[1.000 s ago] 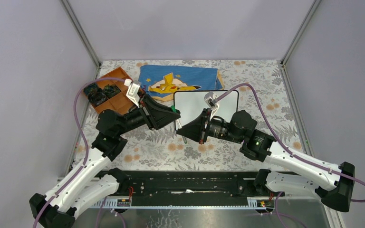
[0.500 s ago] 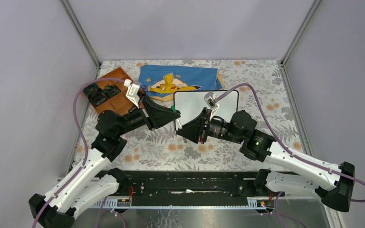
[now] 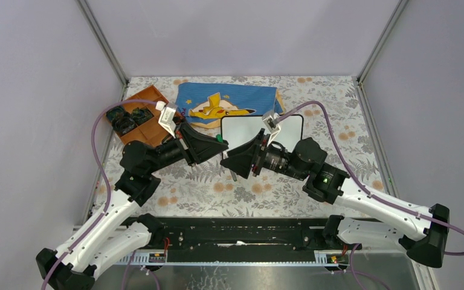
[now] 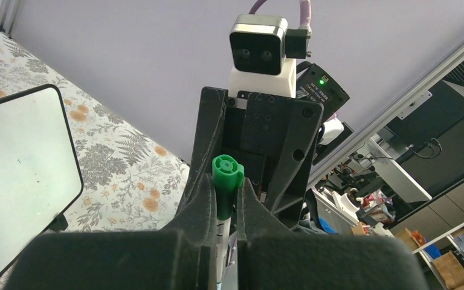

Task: Write a sentence on the whiteboard
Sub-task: Open the whiteboard marker at the center of the board.

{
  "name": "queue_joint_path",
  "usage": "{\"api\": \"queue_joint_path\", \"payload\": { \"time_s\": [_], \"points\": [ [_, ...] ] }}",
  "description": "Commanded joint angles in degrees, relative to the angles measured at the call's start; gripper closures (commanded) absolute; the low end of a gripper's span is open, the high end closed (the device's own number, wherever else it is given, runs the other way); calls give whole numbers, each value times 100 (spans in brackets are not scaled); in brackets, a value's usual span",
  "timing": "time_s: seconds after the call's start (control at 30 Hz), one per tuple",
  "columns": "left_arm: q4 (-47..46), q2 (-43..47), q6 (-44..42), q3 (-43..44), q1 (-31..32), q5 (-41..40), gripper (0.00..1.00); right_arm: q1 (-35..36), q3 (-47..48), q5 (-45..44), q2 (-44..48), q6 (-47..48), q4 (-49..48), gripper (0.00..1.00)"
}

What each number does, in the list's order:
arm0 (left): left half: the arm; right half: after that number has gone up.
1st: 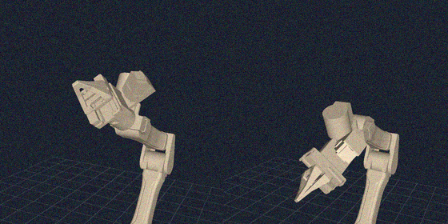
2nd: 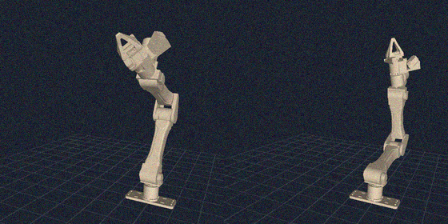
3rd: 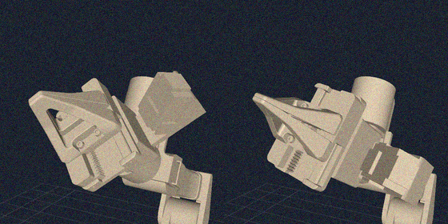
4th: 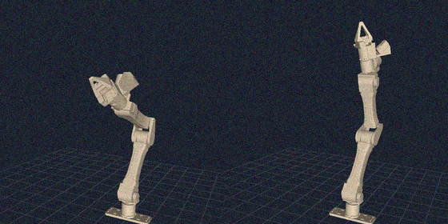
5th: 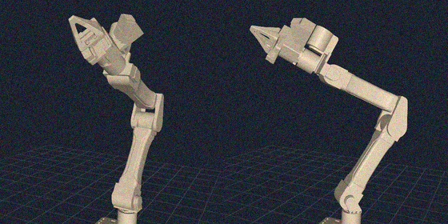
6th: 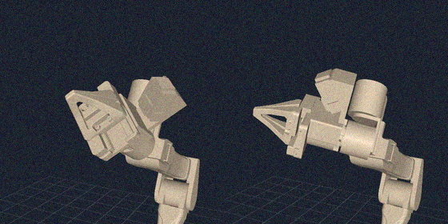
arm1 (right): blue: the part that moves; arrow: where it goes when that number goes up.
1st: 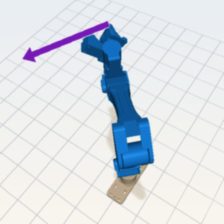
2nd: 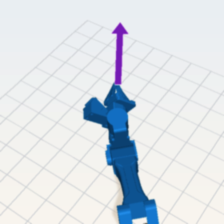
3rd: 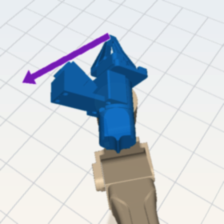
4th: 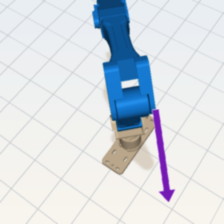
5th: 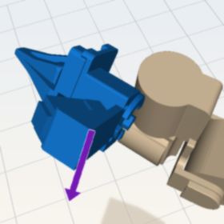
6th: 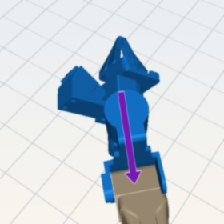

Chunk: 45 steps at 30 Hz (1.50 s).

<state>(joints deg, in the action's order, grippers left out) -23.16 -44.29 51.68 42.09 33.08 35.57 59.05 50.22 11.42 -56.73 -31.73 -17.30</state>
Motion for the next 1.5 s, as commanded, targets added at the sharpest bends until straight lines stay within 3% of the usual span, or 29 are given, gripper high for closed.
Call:
{"api": "queue_joint_path", "payload": {
  "time_s": [0.0,0.27,0.43,0.77,1.47],
  "points": [
    [-93,99,-106,94,40,-16,100,44,326,-158,-135,-137,-483,44],
    [-93,135,-106,106,39,-16,100,46,270,-48,-245,-186,-496,72],
    [-106,164,-91,183,41,-152,100,46,107,-58,-112,-112,-381,100],
    [86,332,-208,428,40,-912,100,41,-292,-122,215,-71,-218,100],
    [285,272,-403,535,32,-1279,100,45,-543,26,494,-180,-245,100]
  ]
}}
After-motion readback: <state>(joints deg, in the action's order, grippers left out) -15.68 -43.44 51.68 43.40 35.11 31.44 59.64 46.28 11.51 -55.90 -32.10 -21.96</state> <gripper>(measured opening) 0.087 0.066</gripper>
